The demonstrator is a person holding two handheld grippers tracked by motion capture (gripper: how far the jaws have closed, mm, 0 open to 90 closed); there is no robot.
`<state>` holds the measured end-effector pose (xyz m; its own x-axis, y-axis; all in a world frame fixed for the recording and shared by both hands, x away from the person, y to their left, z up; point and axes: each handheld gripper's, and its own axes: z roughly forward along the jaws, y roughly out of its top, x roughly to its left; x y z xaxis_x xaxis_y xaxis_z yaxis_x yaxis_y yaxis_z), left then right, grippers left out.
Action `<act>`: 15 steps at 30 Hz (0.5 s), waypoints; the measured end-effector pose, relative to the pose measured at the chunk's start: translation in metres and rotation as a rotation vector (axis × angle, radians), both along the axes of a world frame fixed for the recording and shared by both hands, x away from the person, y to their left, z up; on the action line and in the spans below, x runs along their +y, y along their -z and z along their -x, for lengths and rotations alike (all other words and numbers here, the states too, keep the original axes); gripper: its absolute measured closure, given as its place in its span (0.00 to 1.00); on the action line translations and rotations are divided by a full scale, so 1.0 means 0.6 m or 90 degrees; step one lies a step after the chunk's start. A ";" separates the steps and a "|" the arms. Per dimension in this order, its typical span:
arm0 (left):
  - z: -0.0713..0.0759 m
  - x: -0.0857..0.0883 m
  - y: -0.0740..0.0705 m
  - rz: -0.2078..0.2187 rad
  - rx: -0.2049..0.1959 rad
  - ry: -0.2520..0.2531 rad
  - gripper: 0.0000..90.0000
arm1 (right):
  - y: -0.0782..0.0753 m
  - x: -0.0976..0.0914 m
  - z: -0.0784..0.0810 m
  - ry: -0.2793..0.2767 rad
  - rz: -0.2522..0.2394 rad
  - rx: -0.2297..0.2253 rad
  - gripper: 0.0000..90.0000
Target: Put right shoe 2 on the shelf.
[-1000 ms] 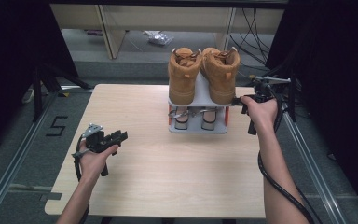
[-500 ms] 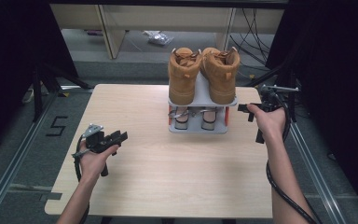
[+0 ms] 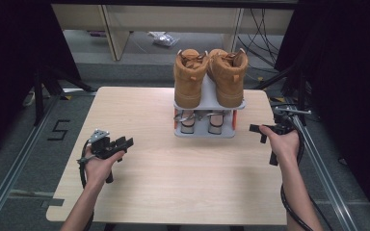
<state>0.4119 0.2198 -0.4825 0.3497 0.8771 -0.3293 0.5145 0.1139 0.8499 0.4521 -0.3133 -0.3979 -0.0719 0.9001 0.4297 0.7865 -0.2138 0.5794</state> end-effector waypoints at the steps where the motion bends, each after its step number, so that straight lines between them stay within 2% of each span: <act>1: 0.000 0.000 0.000 -0.001 0.000 0.001 0.65 | 0.006 -0.001 0.006 0.009 -0.006 0.007 0.64; 4: 0.001 -0.002 0.003 -0.004 0.001 0.003 0.65 | 0.024 -0.007 0.017 0.009 -0.009 0.009 0.62; 5: 0.002 -0.002 0.004 -0.005 0.002 0.004 0.65 | 0.029 -0.008 0.023 0.009 -0.015 0.018 0.62; 6: 0.002 -0.003 0.006 -0.007 0.004 0.003 0.65 | 0.039 -0.015 0.026 -0.015 0.004 -0.006 0.62; 7: 0.003 -0.004 0.007 -0.009 0.006 0.003 0.65 | 0.042 -0.012 0.033 0.007 -0.014 0.012 0.62; 8: 0.002 -0.005 0.008 -0.007 0.005 0.005 0.65 | 0.051 -0.016 0.036 -0.001 -0.008 0.008 0.61; 9: 0.002 -0.005 0.008 -0.009 0.006 0.004 0.65 | 0.060 -0.016 0.042 0.007 -0.015 0.014 0.61; 10: 0.002 -0.005 0.007 -0.008 0.004 0.006 0.65 | 0.067 -0.019 0.045 0.001 0.004 0.007 0.61; 12: 0.003 -0.004 0.006 -0.009 0.004 0.004 0.65 | 0.079 -0.018 0.054 0.022 -0.015 0.031 0.61; 13: 0.003 -0.004 0.006 -0.008 0.003 0.003 0.65 | 0.089 -0.023 0.059 0.014 -0.005 0.019 0.61; 14: 0.002 -0.003 0.006 -0.007 0.003 0.001 0.65 | 0.093 -0.023 0.062 0.017 -0.006 0.021 0.61; 15: 0.002 -0.003 0.006 -0.007 0.002 0.001 0.64 | 0.099 -0.025 0.068 0.017 -0.008 0.011 0.61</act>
<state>0.4105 0.2181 -0.4863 0.3506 0.8799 -0.3206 0.5168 0.1037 0.8498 0.4115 -0.3281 -0.4573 -0.0401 0.8965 0.4413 0.7898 -0.2421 0.5636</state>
